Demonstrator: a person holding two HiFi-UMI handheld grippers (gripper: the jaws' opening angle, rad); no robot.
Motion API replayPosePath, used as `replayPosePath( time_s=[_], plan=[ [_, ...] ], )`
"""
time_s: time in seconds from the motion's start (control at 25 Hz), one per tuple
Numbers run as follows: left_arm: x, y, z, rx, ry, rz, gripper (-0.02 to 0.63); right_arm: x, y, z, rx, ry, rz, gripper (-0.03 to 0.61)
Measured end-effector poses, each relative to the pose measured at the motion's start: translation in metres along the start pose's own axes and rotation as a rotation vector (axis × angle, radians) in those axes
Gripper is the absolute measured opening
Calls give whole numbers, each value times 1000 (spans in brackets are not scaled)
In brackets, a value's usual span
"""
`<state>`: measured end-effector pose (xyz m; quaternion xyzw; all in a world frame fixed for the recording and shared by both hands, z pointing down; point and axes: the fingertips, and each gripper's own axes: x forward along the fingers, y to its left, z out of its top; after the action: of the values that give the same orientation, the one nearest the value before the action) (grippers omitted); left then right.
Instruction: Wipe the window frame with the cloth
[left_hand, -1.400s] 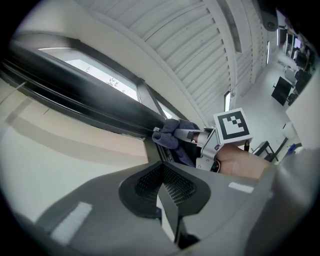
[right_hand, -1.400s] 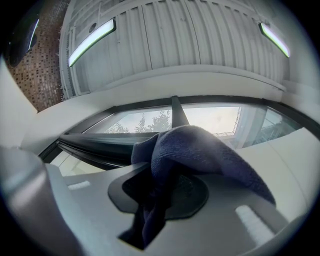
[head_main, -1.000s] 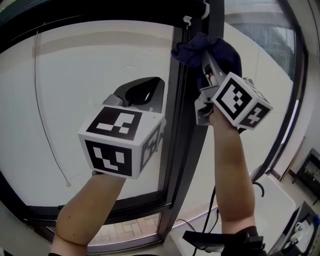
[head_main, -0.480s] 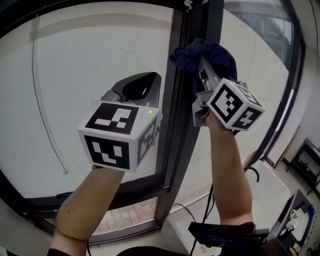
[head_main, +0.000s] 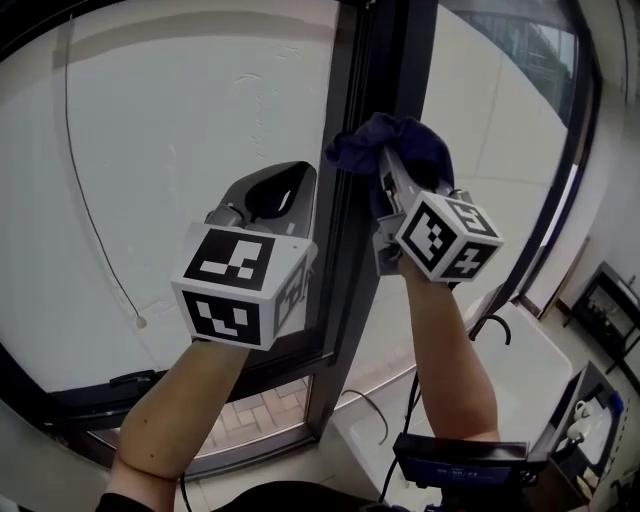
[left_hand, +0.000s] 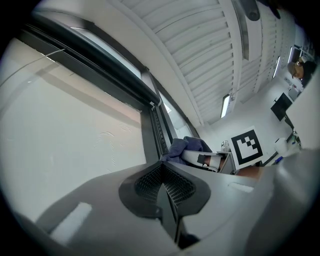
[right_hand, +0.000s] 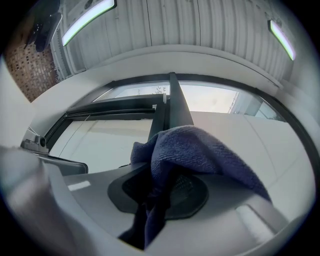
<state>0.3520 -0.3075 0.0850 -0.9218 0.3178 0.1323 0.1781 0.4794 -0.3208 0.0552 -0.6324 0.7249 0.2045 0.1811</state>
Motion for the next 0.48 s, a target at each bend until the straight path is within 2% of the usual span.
replayPosePath(
  time_s=[0.48],
  plan=[
    [-14,-11,-60,-39,58,-18,-6,-45,8,-80,-10,106,-7,69]
  ],
)
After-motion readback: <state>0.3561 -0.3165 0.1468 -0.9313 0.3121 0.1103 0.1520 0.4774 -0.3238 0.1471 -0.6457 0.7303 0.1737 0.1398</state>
